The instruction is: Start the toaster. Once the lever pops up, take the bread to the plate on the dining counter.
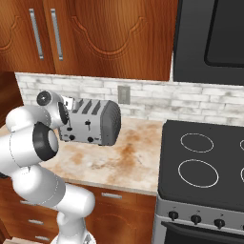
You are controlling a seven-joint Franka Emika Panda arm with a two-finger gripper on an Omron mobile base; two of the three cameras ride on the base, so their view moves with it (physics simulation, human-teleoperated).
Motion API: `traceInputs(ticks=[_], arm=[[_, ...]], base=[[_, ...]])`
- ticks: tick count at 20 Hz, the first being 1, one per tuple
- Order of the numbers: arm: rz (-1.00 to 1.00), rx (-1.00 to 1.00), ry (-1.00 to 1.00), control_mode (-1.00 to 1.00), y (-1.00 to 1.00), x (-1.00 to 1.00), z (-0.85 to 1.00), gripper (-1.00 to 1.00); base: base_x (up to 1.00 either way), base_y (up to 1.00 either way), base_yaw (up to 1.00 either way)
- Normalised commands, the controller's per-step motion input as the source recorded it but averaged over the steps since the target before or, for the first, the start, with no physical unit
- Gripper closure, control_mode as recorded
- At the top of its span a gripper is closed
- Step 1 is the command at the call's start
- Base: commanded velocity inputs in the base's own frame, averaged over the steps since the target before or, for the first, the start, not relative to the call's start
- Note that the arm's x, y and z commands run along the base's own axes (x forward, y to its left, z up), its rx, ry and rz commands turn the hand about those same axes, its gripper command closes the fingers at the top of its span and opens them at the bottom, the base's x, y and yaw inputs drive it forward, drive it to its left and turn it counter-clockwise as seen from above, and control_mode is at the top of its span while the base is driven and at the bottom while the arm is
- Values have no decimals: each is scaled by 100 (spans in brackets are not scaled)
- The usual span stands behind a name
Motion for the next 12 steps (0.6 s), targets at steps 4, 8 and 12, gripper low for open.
traceInputs(ticks=[4,8,12], arm=[[0,0,0,-100,0,0,0,-100],[0,0,0,-100,0,0,0,-100],[0,0,0,-100,0,0,0,-100]], base=[[0,0,0],[0,0,0],[0,0,0]])
